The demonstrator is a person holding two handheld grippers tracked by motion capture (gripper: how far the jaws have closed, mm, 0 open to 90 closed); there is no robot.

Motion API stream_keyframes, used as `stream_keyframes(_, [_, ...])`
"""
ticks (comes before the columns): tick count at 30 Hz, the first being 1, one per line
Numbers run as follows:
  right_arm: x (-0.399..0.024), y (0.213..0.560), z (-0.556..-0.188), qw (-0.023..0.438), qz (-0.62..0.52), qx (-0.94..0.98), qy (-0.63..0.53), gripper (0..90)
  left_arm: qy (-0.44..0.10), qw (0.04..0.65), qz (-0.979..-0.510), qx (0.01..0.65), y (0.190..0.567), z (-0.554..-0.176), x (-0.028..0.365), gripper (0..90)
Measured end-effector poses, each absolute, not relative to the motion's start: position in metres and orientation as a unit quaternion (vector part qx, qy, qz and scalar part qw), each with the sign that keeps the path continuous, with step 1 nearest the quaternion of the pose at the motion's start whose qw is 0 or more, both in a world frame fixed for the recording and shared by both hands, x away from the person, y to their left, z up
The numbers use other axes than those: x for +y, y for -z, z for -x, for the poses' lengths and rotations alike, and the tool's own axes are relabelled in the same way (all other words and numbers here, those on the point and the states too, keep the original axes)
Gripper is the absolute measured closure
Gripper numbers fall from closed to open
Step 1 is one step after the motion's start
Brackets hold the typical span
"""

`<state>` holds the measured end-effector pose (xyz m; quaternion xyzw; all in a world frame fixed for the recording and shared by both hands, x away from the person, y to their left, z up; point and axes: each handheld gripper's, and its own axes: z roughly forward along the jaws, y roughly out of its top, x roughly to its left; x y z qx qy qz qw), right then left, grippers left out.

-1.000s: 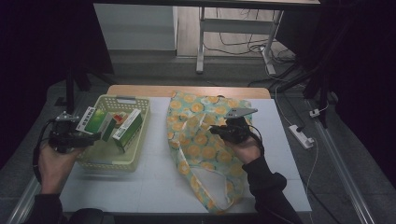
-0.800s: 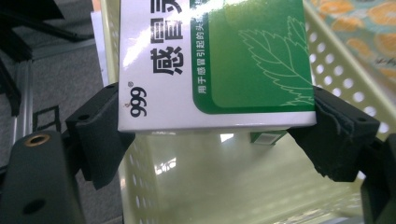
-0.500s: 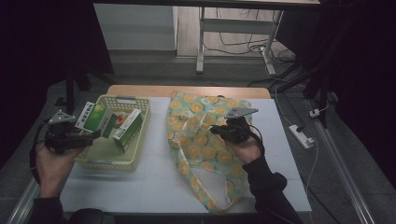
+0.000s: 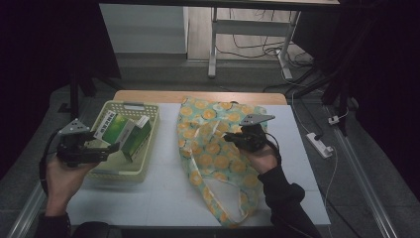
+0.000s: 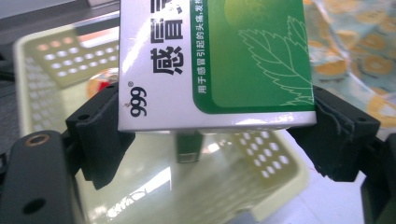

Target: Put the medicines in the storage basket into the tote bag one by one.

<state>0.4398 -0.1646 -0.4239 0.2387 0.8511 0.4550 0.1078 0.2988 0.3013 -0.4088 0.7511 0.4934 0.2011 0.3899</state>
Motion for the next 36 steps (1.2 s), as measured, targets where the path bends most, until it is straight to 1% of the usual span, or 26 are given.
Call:
stream_keyframes(6, [-0.165, 0.423, -0.44, 0.109, -0.238, 0.85, -0.458, 89.7, -0.185, 0.392, -0.771, 0.467, 0.408, -0.299, 0.281, 17.0])
stream_keyframes(17, [-0.166, 0.422, -0.44, 0.11, -0.239, 0.848, -0.46, 89.7, -0.137, 0.405, -0.802, 0.417, 0.41, -0.302, 0.243, 17.0])
stream_keyframes(29, [-0.166, 0.422, -0.44, 0.11, -0.239, 0.847, -0.462, 89.7, -0.098, 0.392, -0.839, 0.363, 0.423, -0.308, 0.192, 17.0])
stream_keyframes(36, [-0.165, 0.422, -0.44, 0.109, -0.238, 0.846, -0.463, 89.7, -0.076, 0.391, -0.852, 0.339, 0.429, -0.313, 0.166, 17.0])
